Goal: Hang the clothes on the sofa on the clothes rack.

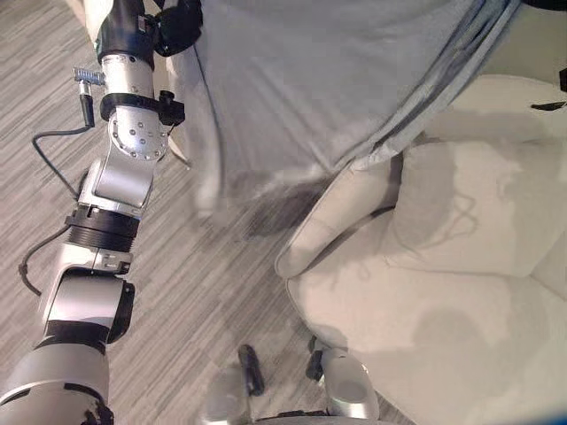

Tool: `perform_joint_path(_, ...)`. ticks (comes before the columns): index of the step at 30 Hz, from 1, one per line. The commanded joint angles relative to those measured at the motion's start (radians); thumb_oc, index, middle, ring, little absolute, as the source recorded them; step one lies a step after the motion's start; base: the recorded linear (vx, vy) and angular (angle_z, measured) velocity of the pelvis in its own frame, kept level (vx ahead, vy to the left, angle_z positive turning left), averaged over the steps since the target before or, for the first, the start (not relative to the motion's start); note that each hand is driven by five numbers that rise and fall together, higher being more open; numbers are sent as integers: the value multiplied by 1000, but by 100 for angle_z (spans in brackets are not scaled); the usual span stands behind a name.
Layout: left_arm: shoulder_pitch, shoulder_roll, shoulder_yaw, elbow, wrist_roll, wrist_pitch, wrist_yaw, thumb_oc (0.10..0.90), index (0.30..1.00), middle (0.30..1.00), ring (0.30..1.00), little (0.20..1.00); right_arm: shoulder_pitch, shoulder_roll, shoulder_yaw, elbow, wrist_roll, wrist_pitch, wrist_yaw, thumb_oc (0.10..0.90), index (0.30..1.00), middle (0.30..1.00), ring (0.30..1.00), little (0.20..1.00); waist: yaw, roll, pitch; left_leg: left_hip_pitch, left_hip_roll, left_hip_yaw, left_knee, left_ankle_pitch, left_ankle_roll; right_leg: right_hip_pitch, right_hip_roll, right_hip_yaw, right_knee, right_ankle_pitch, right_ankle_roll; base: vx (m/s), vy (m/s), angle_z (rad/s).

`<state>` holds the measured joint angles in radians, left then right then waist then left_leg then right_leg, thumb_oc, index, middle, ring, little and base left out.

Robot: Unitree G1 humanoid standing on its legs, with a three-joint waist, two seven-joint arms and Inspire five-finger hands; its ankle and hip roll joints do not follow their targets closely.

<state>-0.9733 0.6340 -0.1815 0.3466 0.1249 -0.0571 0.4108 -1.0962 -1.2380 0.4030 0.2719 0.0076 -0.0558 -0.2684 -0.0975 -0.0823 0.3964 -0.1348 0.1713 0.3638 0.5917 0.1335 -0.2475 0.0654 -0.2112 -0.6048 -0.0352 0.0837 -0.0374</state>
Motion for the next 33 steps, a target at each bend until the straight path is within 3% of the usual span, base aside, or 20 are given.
perform_joint_path(1,21,94,-6,-171,14,-86,50,400,300,300,300,300,-2,-40,-124,-36,8,-18,-70,400,300,300,300,300,21,-57,-232,114,113,116,70,-198,20,1,40,32,-52,-74,130,263,86,-9)
perform_joint_path(4,47,98,20,-178,15,-80,47,400,300,300,300,300,29,-32,-128,-64,-15,-17,-59,400,300,300,300,300,7,-61,-253,178,154,153,-194,-197,56,3,12,63,-52,-78,153,202,219,-19)
perform_joint_path(6,53,107,29,-183,13,-78,53,400,300,300,300,300,24,-22,-116,-67,-22,-21,-61,400,300,300,300,300,11,-54,-267,197,176,125,-339,-176,61,6,-8,87,-52,-90,161,225,327,-37)
perform_joint_path(8,75,117,47,-190,8,-79,66,400,300,300,300,300,15,-20,-96,-66,-26,-24,-67,400,300,300,300,300,18,-30,-285,238,225,64,-490,-74,41,27,-38,119,-52,-114,177,308,427,-56)
perform_joint_path(9,76,116,48,-190,8,-79,66,400,300,300,300,300,12,-20,-93,-65,-26,-24,-67,400,300,300,300,300,17,-29,-284,242,225,65,-497,-69,38,28,-36,119,-52,-115,177,314,537,-53)
perform_joint_path(11,58,162,40,-195,-1,-83,91,400,300,300,300,300,-27,-24,-44,-56,-13,-21,-62,400,300,300,300,300,31,-2,-289,234,280,-97,-537,33,19,61,-100,176,-52,-86,203,308,654,-54)
perform_joint_path(12,57,162,41,-194,-1,-83,91,400,300,300,300,300,-31,-24,-41,-54,-13,-22,-62,400,300,300,300,300,30,-2,-289,231,279,-98,-538,36,20,59,-100,175,-52,-83,202,273,607,-55)
perform_joint_path(14,38,193,20,-198,-9,-85,100,400,300,300,300,300,-50,-21,-23,-44,-3,-23,-65,400,300,300,300,300,37,9,-291,217,281,-181,-530,29,18,71,-136,218,-46,-73,222,220,503,-31)
perform_joint_path(16,-9,209,5,-208,-6,-90,97,400,300,300,300,300,-50,-17,-37,-45,8,-30,-66,400,300,300,300,300,29,25,-310,224,230,-221,-563,-114,20,70,-180,238,-50,-41,249,258,575,-13)
perform_joint_path(18,-33,205,-12,-217,-4,-99,90,400,300,300,300,300,-36,-38,-65,-42,-16,-24,-78,400,300,300,300,300,9,25,-322,242,165,-169,-636,-210,31,47,-244,247,-50,54,279,200,621,1)
perform_joint_path(19,-37,211,-19,-219,1,-103,90,400,300,300,300,300,-28,-45,-80,-39,-32,-15,-82,400,300,300,300,300,3,31,-320,252,127,-151,-644,-231,50,28,-271,249,-49,116,278,126,464,29)
perform_joint_path(20,-39,211,-21,-218,1,-103,91,400,300,300,300,300,-22,-45,-87,-41,-34,-14,-82,400,300,300,300,300,8,24,-321,253,118,-145,-645,-233,54,22,-279,257,-51,122,282,51,608,24)
perform_joint_path(21,-40,225,-25,-243,1,-102,97,400,300,300,300,300,-39,-17,-91,-76,-52,-11,-94,400,300,300,300,300,48,25,-300,265,61,-82,-657,-235,89,-22,-321,163,-48,230,275,-28,606,-43)
perform_joint_path(22,-37,233,-19,-251,7,-105,98,400,300,300,300,300,-48,-7,-84,-69,-52,-16,-106,400,300,300,300,300,56,27,-295,274,37,-40,-679,-229,97,-32,-315,116,-37,211,265,-8,807,-108)
perform_joint_path(24,-24,233,-14,-266,12,-105,85,400,300,300,300,300,-20,-7,-91,-60,-28,-14,-97,400,300,300,300,300,35,38,-287,281,12,-19,-679,-235,111,-81,-224,209,42,117,236,49,562,-101)
perform_joint_path(26,-28,235,-16,-255,8,-110,87,400,300,300,300,300,-36,1,-77,-48,-14,-23,-97,400,300,300,300,300,41,34,-285,280,3,-2,-679,-233,117,-78,-181,206,57,72,230,11,342,-51)
perform_joint_path(27,-32,230,-12,-254,9,-103,85,400,300,300,300,300,-53,3,-67,-35,10,-25,-91,400,300,300,300,300,42,32,-282,268,-16,8,-679,-228,129,-77,-109,171,88,-1,202,-46,266,-74)
perform_joint_path(29,-21,212,4,-271,13,-92,74,400,300,300,300,300,-72,10,-58,-25,18,-19,-86,400,300,300,300,300,47,31,-286,268,-24,14,-679,-237,130,-74,-39,149,112,-75,191,7,250,-79)
perform_joint_path(31,-13,206,11,-277,20,-85,59,400,300,300,300,300,-93,17,-49,-17,22,-20,-78,400,300,300,300,300,60,20,-289,259,-36,32,-679,-226,134,-52,3,96,109,-103,177,-5,116,-79)
perform_joint_path(33,-3,207,24,-281,26,-78,46,400,300,300,300,300,-118,33,-22,0,17,-12,-62,400,300,300,300,300,68,5,-297,262,-46,46,-679,-230,144,-57,30,109,136,-115,181,17,57,-35)
